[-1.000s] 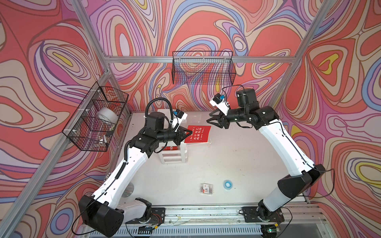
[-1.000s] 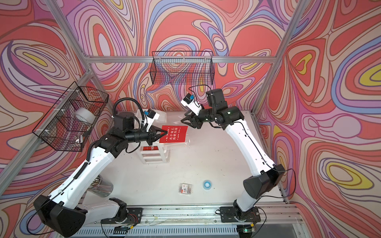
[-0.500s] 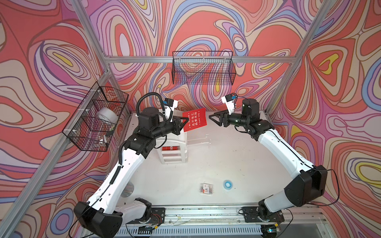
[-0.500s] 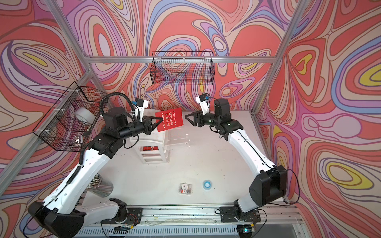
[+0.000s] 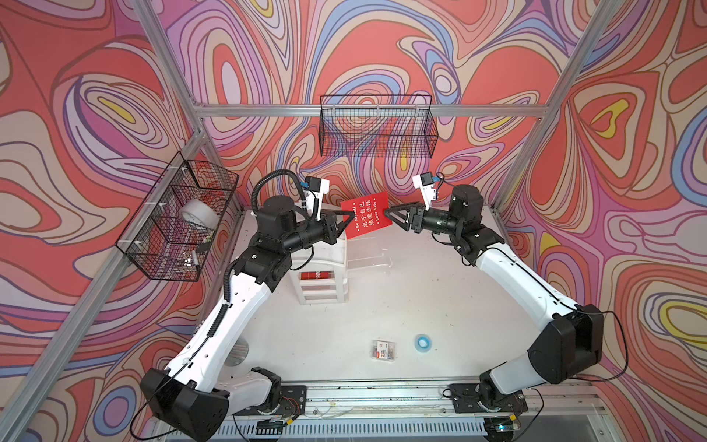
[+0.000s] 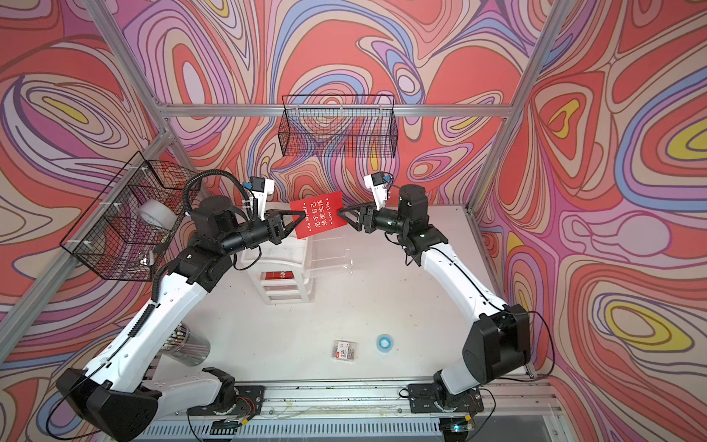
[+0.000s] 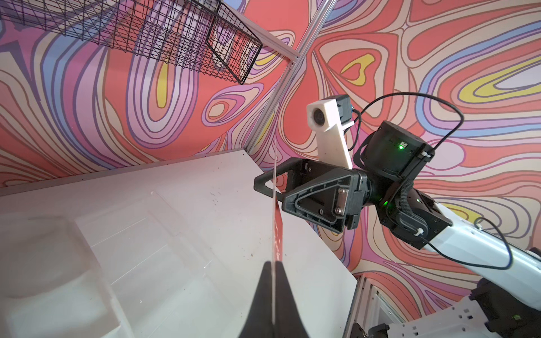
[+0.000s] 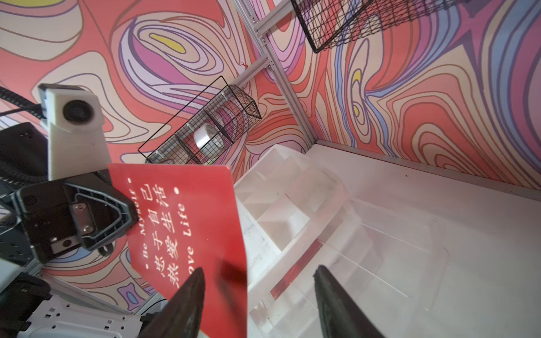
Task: Take the postcards out of the drawer
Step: Place the postcard at the center of the board.
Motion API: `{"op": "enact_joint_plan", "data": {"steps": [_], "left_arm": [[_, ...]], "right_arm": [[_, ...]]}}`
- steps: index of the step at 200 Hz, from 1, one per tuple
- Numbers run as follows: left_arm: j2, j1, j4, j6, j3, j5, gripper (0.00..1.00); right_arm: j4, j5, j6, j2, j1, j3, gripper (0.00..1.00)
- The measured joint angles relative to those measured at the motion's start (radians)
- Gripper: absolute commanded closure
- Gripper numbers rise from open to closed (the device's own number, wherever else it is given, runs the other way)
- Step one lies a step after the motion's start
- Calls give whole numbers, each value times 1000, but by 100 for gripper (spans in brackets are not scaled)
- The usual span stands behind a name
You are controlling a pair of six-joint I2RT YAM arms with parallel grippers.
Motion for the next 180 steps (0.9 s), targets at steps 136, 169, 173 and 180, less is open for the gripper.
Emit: {"op": "enact_joint_plan", "data": {"steps": [136,169,173,180], "left_arm": [[48,0,33,2,4,19,97],[55,0,3,14,9,-22,78],[55,0,-1,15,10,-26,77],[56,0,-4,17,11,-33,75]], "right_arm": [[97,-123,113,27,-5,0,87],[87,-127,126,28,-5,12,93],[85,-128,129,29,-5,17,93],[85,-130,130,31,-4,26,94]]}}
